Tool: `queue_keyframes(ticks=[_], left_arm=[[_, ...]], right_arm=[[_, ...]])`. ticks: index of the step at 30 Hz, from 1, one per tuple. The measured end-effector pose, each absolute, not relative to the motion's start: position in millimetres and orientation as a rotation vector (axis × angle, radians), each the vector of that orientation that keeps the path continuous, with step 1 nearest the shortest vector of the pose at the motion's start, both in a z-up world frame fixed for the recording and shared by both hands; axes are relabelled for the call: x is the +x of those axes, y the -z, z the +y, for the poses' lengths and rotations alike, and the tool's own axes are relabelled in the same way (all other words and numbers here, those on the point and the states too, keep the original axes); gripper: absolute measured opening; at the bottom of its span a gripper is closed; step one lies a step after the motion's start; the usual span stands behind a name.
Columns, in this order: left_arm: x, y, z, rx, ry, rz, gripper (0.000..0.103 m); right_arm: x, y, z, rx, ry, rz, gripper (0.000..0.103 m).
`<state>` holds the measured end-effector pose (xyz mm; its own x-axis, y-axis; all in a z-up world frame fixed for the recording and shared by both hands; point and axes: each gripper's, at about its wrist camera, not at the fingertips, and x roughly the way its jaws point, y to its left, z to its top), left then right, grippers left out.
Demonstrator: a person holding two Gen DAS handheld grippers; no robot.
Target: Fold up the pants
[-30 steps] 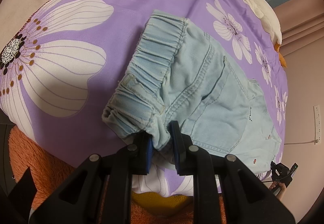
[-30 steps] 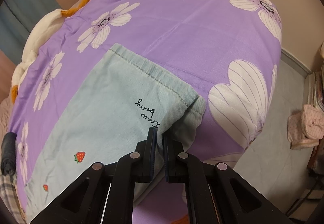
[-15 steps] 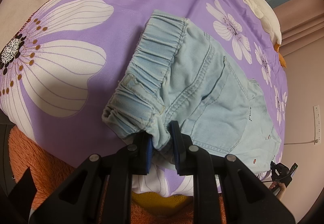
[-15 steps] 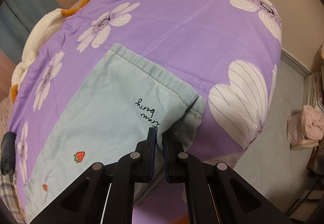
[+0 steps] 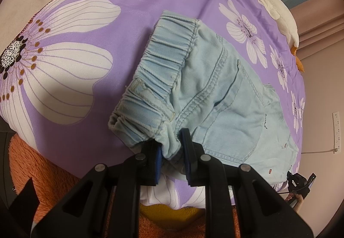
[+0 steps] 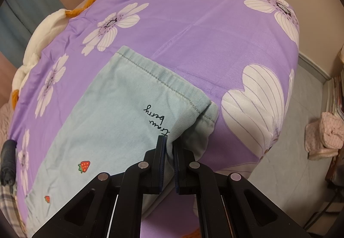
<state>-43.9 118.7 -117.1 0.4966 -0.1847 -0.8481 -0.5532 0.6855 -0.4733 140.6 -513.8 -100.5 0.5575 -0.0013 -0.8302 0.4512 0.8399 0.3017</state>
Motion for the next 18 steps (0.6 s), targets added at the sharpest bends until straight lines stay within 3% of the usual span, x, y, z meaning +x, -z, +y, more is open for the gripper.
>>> queue_keyframes(ticks=[18], left_arm=[[-44.9, 112.9, 117.3, -0.800, -0.269, 1.059, 0.016]], right_arm=[[142.6, 99.2, -512.5, 0.511, 0.291, 0.961, 0.003]])
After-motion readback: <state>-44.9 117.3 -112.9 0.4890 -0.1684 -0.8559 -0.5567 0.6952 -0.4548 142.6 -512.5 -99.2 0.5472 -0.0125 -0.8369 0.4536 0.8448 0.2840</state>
